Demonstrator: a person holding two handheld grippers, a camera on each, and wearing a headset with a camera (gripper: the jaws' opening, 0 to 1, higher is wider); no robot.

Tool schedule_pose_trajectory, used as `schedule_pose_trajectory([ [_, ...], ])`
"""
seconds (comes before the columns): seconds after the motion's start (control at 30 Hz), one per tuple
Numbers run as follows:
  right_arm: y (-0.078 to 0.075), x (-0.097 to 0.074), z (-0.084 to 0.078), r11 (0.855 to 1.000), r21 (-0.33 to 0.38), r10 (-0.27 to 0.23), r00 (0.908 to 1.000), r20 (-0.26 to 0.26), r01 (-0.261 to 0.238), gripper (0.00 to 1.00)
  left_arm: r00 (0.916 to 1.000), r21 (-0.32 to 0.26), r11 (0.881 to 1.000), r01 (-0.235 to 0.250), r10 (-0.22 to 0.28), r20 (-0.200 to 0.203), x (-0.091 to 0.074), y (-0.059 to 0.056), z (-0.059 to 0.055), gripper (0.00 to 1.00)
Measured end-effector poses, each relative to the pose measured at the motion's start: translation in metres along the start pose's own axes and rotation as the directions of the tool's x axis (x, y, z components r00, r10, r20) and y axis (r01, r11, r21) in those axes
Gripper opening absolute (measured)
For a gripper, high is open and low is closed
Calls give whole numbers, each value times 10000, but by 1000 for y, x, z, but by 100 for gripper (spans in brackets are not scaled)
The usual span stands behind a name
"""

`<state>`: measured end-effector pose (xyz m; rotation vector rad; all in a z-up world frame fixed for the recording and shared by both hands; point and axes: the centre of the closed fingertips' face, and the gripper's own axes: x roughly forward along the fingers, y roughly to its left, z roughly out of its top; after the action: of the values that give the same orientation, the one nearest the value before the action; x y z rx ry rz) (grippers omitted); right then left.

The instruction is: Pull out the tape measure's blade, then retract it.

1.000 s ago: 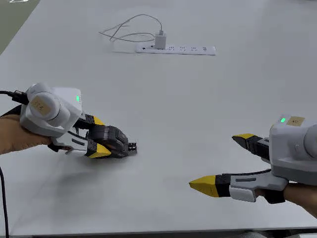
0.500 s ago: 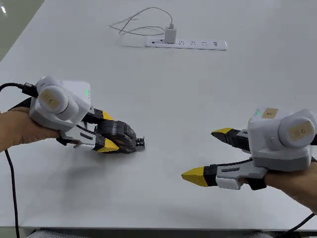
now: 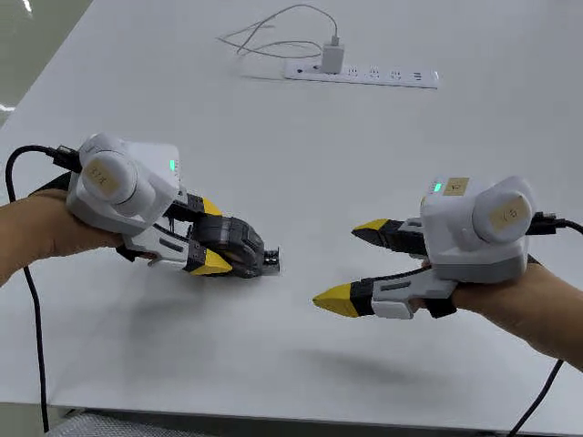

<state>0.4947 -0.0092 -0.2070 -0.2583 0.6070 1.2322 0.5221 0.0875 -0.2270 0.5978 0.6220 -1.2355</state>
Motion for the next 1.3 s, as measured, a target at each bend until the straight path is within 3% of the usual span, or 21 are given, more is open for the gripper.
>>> schedule_pose_trajectory([
  [0.1, 0, 8, 0, 9973, -660, 304, 9995, -107, -310, 57, 10000, 22, 10000, 22, -22, 33, 0, 0, 0, 29],
  [0.3, -5, 26, -2, 9918, -1097, 615, 9975, -336, -649, 51, 10000, 74, 10000, 41, -41, 30, 0, 0, 0, 28],
  [0.5, -11, 40, -6, 9868, -1289, 918, 9945, -496, -975, 49, 10000, 38, 10000, 61, -61, 58, 0, 0, 0, 28],
  [0.63, -13, 48, -10, 9787, -1658, 1109, 9914, -701, -1212, 41, 9999, 41, 9999, 92, -93, 48, 0, 0, 0, 28],
  [0.87, -10, 58, -7, 9650, -2085, 1450, 9861, -812, -1590, 30, 9999, 81, 9999, 153, -153, 53, 0, 0, -1, 28],
  [1.1, -13, 72, -5, 9579, -2286, 1578, 9837, -861, -1737, 26, 9998, 144, 9997, 177, -177, 54, 0, 0, -1, 28],
  [1.3, -7, 78, -9, 9436, -2579, 1813, 9759, -1217, -2075, 22, 9998, 168, 9997, 173, -175, 92, 0, 0, -1, 28],
])
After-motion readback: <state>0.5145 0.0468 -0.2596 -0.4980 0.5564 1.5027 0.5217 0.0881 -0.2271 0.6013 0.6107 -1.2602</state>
